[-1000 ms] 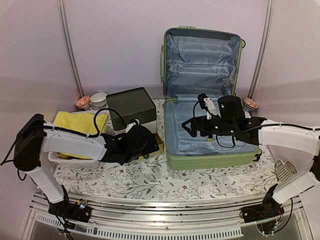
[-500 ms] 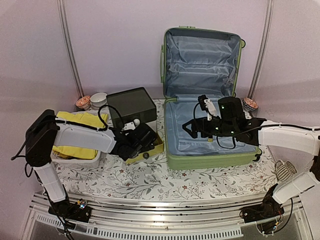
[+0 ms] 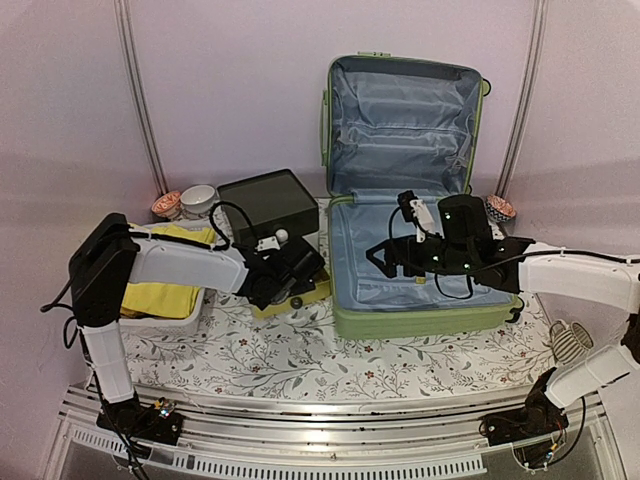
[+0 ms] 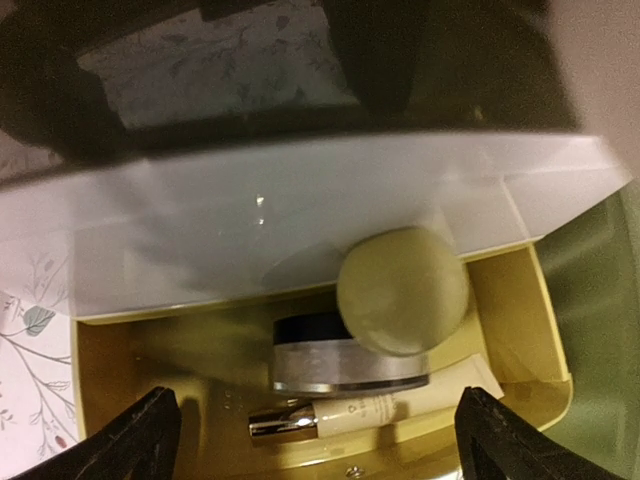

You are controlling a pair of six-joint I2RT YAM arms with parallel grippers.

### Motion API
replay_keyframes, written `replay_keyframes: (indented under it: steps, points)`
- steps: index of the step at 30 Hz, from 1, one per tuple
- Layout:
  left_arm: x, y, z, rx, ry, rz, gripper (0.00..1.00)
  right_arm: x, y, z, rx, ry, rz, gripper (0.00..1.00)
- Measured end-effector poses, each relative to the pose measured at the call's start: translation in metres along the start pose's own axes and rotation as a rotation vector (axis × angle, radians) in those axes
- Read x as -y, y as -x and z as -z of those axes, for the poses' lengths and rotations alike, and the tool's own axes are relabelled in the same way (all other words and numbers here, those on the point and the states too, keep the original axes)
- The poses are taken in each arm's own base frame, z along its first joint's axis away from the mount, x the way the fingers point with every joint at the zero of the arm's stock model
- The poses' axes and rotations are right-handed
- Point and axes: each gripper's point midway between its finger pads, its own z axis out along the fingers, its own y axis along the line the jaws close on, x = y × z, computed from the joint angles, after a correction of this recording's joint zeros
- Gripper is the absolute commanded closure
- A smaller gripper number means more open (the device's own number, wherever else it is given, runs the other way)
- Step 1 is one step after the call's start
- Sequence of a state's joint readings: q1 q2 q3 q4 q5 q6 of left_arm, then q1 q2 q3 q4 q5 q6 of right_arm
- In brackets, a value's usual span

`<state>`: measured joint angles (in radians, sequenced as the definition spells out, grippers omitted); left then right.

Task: Open, take out, and arrange the luggage
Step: Move the storage box to the center of the board.

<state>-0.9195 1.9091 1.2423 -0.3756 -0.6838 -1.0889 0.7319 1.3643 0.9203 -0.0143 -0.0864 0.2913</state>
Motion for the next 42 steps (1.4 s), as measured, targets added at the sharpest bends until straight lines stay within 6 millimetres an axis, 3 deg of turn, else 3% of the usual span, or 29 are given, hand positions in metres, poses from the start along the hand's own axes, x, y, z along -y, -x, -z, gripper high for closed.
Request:
replay_keyframes:
  steps: [8,12,15,17,18,19,20,21,25,29,34,42]
  points:
    - [-0.016,-0.011,-0.003,0.001,0.021,-0.041,0.02,-0.007,-0.003,-0.001,-0.023,0.044,0.011,0.11]
    - [-0.021,-0.017,0.013,0.010,-0.001,-0.118,0.03,-0.012,-0.006,-0.003,-0.041,0.070,0.022,0.11]
    - [-0.016,-0.021,0.034,0.021,-0.053,-0.209,0.11,-0.014,-0.006,-0.002,-0.043,0.080,0.029,0.11]
    - [-0.012,-0.022,0.050,0.022,-0.110,-0.277,0.29,-0.014,-0.006,-0.002,-0.042,0.084,0.036,0.11]
    - [-0.009,-0.022,0.056,0.019,-0.139,-0.304,0.42,-0.015,-0.006,-0.002,-0.042,0.086,0.039,0.11]
    - [-0.007,-0.023,0.063,0.014,-0.178,-0.344,0.64,-0.015,-0.006,-0.002,-0.042,0.088,0.041,0.11]
    - [-0.007,-0.022,0.070,0.010,-0.214,-0.385,0.92,-0.015,-0.006,-0.002,-0.043,0.089,0.043,0.11]
    - [-0.007,-0.021,0.076,0.006,-0.248,-0.420,1.00,-0.016,-0.006,-0.002,-0.043,0.091,0.044,0.11]
    - [-0.010,-0.011,0.088,-0.014,-0.346,-0.556,1.00,-0.017,-0.006,-0.002,-0.045,0.097,0.044,0.12]
    - [-0.018,0.006,0.083,-0.004,-0.372,-0.673,1.00,-0.017,-0.006,-0.002,-0.045,0.099,0.044,0.12]
    - [-0.030,0.014,0.062,-0.017,-0.334,-0.840,1.00,-0.017,-0.006,-0.002,-0.046,0.100,0.044,0.12]
    - [-0.030,-0.004,0.010,-0.113,-0.218,-1.097,1.00,-0.017,-0.006,0.001,-0.047,0.098,0.043,0.12]
